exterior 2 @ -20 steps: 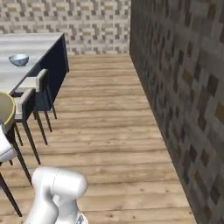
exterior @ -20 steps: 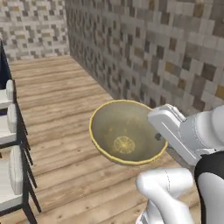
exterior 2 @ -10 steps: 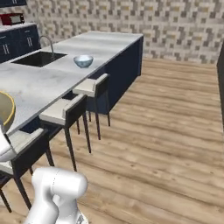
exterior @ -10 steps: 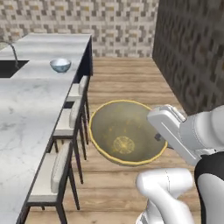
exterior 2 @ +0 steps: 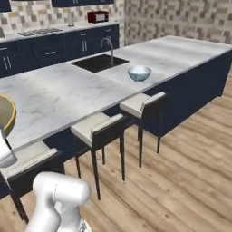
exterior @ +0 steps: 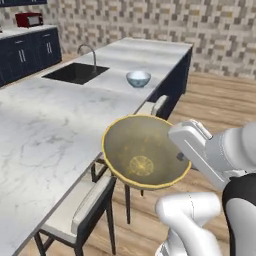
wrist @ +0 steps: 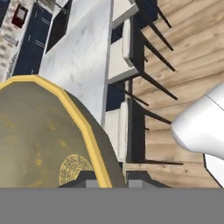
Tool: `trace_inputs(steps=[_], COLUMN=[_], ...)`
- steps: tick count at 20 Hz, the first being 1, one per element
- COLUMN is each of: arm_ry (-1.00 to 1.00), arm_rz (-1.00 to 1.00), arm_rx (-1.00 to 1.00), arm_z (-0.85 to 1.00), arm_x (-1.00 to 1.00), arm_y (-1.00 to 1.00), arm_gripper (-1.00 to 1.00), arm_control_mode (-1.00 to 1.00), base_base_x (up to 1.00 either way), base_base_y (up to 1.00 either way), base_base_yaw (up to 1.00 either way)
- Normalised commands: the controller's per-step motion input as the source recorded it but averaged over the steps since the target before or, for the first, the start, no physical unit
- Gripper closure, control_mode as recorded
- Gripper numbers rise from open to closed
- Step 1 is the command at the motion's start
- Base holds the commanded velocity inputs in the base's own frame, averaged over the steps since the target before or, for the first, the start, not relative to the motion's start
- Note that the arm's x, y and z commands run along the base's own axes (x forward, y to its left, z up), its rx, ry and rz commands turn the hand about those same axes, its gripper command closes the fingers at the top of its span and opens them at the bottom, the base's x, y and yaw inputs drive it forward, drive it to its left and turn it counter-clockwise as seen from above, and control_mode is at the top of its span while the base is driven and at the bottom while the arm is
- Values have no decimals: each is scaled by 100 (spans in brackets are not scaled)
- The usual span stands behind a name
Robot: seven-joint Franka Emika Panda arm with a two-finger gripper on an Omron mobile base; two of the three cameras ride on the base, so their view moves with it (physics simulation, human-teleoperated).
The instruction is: Pick up the bowls from the cabinet and place each bowl in front of a stool on the dining counter.
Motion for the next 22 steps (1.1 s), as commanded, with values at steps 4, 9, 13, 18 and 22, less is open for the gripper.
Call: trace_inputs(steps=[4,9,13,18,22], arm_ry=[0,0,0,2,0], arm_rz=[0,0,2,-2,0], arm_rx=[0,0,0,1,1], arm_z=[0,0,-17,-22,-35], arm_x=[0,0,100,96,69], arm_y=[0,0,12,60,90], arm_gripper=[100,100,100,100,100], arm_control_mode=[100,100,-100,-100,-100], base_base_x=[79,86,0,0,0], base_base_y=[-22,-18,0,0,0], base_base_yaw=[63,46,0,0,0])
